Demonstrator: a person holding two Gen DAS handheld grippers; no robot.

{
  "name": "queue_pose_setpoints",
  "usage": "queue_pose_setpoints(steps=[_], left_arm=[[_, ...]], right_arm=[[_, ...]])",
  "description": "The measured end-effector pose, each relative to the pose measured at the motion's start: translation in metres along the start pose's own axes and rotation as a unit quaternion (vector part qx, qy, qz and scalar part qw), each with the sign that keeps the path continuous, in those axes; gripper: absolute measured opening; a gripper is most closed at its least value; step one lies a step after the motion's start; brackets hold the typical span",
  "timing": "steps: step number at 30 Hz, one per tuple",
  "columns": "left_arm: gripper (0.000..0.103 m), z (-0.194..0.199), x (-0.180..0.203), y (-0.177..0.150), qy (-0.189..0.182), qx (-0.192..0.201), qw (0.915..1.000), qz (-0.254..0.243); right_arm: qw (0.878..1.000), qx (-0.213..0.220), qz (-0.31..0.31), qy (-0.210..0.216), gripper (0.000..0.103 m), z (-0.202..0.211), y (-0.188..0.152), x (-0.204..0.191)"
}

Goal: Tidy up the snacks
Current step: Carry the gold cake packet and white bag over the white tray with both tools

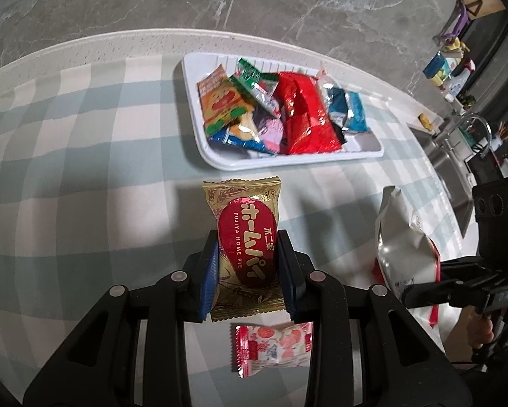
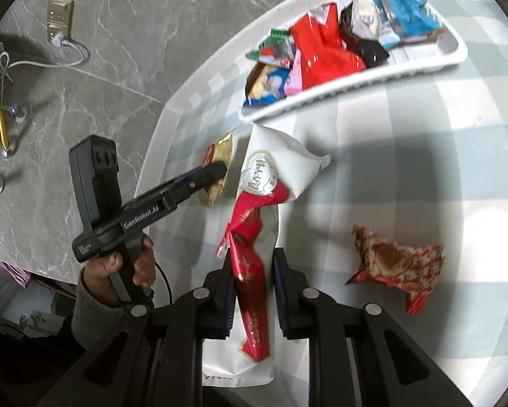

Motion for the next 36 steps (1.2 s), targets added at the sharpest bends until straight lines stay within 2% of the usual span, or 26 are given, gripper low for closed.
queue_pose_setpoints(steps=[6, 19, 36], left_arm=[[0.029, 0.009, 0.006, 0.014, -0.003, 0.01, 0.9999, -0.006], [0.029, 0.016, 0.019, 0.045, -0.002, 0.022, 0.9996, -0.018], [0.029, 0.007, 0.025, 0.079, 0.005, 0.025, 0.9995, -0.022]], right_arm=[[1.0, 0.016, -0.002, 0.001, 0.021, 0.015, 0.022, 0.001], [0.999, 0.048, -0.006, -0.01, 0.021, 0.048, 0.049, 0.016], [0.998, 0.057, -0.001, -0.031, 0.021, 0.057, 0.097, 0.028]])
Point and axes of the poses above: each gripper's, at about its wrist camera, not at the fingertips, and z roughly against the way its jaws point, x to its right, y to its top, the point moved 7 cm from there along -z, roughly the way its jaws point, and after that the axes turned 9 degrees about -x, right-handed, at the moved point
